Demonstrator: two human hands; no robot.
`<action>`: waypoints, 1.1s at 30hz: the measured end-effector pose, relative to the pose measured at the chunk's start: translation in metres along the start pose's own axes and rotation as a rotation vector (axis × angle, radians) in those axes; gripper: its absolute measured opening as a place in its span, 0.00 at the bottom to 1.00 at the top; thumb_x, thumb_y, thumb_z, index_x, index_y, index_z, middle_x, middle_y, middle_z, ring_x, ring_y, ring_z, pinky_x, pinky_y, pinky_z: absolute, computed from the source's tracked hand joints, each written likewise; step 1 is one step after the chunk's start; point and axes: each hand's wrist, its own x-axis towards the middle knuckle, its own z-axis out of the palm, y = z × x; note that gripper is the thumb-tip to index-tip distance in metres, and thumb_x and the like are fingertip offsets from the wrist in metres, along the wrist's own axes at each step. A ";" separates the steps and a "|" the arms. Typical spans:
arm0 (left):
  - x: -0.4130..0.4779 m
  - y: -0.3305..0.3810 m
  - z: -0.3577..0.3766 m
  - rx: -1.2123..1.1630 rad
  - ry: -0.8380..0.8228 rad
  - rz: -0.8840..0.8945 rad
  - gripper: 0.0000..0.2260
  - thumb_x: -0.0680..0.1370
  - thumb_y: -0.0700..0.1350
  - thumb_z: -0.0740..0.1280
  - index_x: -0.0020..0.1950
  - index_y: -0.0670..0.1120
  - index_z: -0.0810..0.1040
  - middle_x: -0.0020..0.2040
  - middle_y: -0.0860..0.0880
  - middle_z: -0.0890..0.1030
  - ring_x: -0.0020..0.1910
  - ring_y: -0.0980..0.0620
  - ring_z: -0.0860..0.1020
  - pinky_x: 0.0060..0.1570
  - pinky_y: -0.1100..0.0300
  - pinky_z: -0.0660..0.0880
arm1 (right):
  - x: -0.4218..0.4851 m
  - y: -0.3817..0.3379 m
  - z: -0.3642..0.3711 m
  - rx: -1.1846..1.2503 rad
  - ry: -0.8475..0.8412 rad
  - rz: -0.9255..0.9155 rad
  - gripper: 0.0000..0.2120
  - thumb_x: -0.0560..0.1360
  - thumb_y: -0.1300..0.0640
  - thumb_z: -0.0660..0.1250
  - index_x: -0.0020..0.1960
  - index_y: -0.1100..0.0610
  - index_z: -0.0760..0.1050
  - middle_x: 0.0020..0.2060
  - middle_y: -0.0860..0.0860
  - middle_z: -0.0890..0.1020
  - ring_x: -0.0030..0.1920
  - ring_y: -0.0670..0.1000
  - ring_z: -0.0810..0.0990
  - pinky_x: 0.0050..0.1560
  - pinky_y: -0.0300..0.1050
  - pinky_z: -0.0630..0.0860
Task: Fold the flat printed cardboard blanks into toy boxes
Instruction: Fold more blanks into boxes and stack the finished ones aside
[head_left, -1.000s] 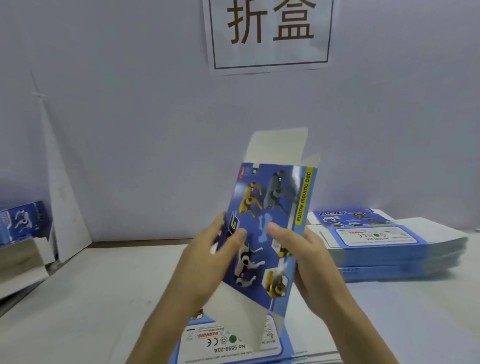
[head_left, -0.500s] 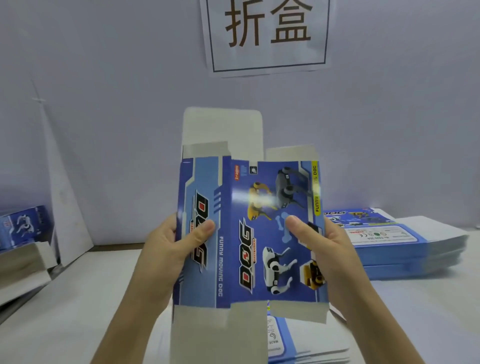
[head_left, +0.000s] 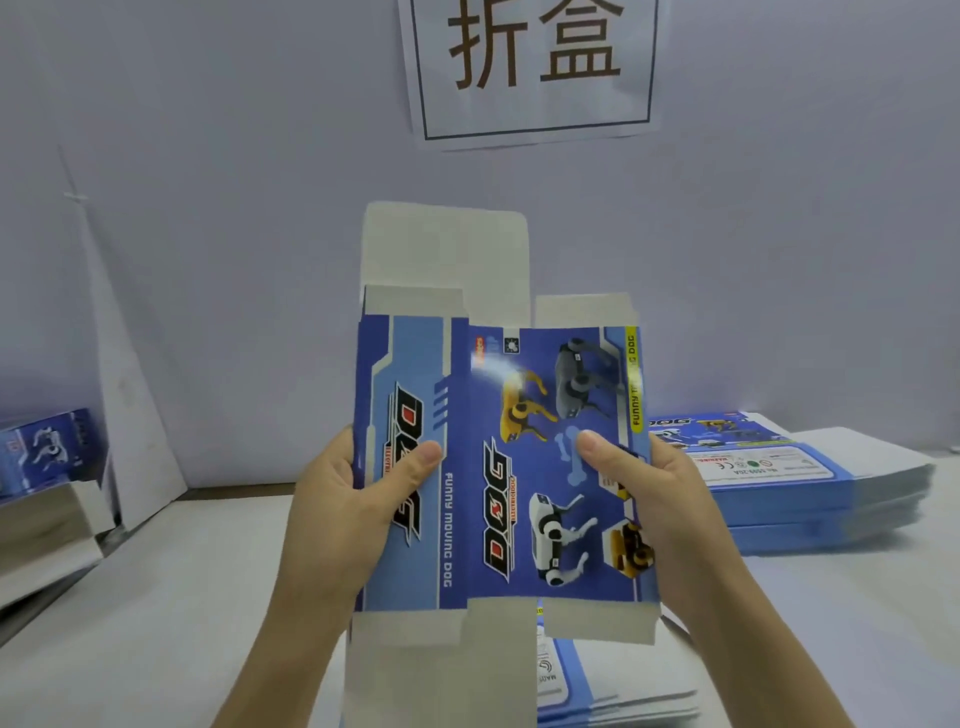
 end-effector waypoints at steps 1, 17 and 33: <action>0.000 -0.001 0.000 -0.003 0.016 0.001 0.17 0.64 0.55 0.71 0.51 0.52 0.76 0.41 0.51 0.86 0.37 0.50 0.85 0.28 0.60 0.79 | 0.000 0.001 0.000 -0.009 0.007 -0.011 0.12 0.63 0.47 0.71 0.39 0.55 0.80 0.35 0.52 0.86 0.35 0.49 0.85 0.31 0.35 0.76; -0.008 0.000 0.008 -0.009 -0.072 0.016 0.29 0.57 0.60 0.73 0.55 0.56 0.71 0.46 0.56 0.84 0.42 0.54 0.85 0.33 0.62 0.80 | -0.005 -0.004 0.004 -0.061 -0.014 -0.091 0.14 0.68 0.50 0.71 0.38 0.61 0.76 0.28 0.51 0.83 0.26 0.44 0.81 0.23 0.31 0.71; -0.009 -0.003 -0.014 0.387 -0.479 0.414 0.40 0.62 0.49 0.76 0.70 0.44 0.62 0.55 0.73 0.71 0.60 0.67 0.73 0.44 0.79 0.71 | -0.002 -0.010 -0.003 0.454 -0.341 0.044 0.16 0.70 0.43 0.63 0.49 0.47 0.83 0.46 0.50 0.84 0.43 0.49 0.81 0.44 0.42 0.79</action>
